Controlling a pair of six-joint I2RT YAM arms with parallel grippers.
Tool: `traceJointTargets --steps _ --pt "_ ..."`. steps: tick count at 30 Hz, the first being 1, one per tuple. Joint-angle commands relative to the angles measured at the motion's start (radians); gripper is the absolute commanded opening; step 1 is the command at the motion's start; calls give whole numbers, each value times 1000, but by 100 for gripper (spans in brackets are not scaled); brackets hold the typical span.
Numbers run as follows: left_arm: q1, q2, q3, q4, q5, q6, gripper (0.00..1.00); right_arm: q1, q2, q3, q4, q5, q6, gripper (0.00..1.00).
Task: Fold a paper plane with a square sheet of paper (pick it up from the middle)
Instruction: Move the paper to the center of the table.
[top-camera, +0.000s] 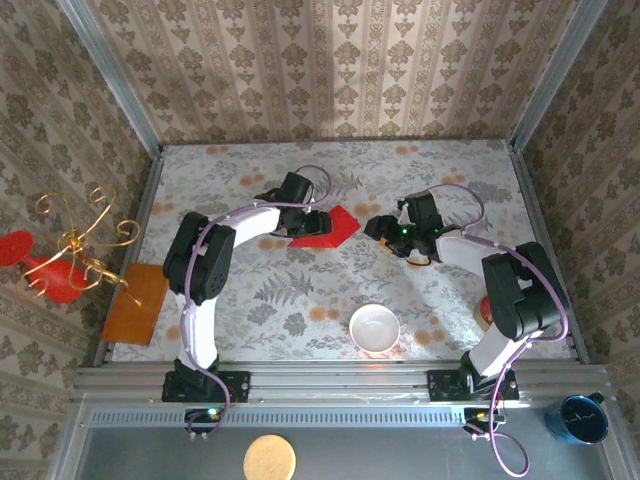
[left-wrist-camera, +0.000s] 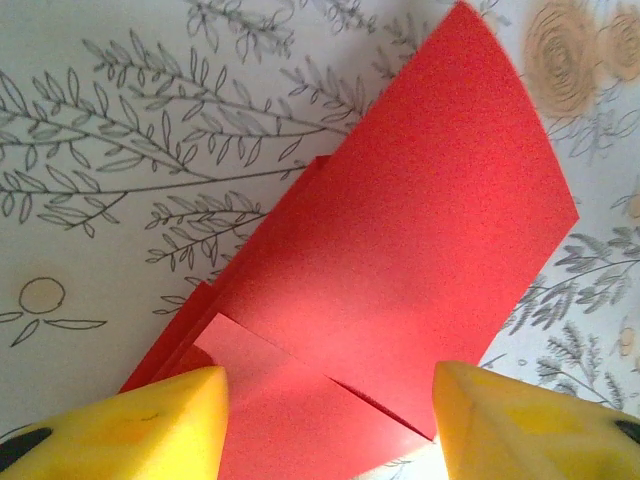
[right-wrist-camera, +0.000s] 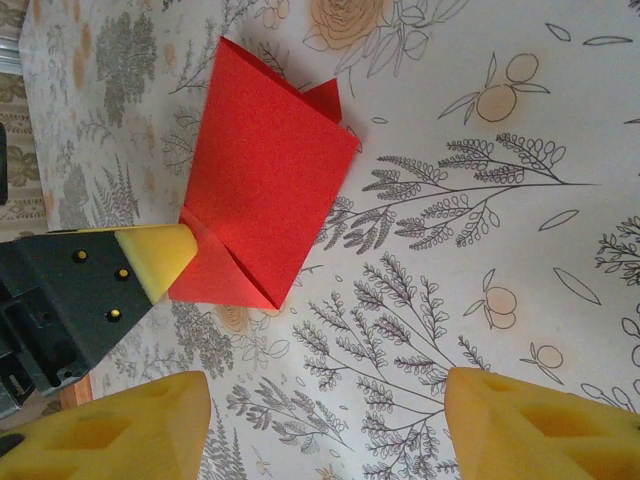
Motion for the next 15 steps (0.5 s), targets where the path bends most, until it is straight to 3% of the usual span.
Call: traceJointTargets --steps 1,10,15 --pt "-1 25 24 -47 -7 20 56 6 14 27 -18 -16 31 65" --pt "-77 32 6 -85 49 -98 51 21 -11 -43 -7 42 151 62" --pt "-138 21 -36 -28 77 -249 48 51 -54 -120 36 114 210 59"
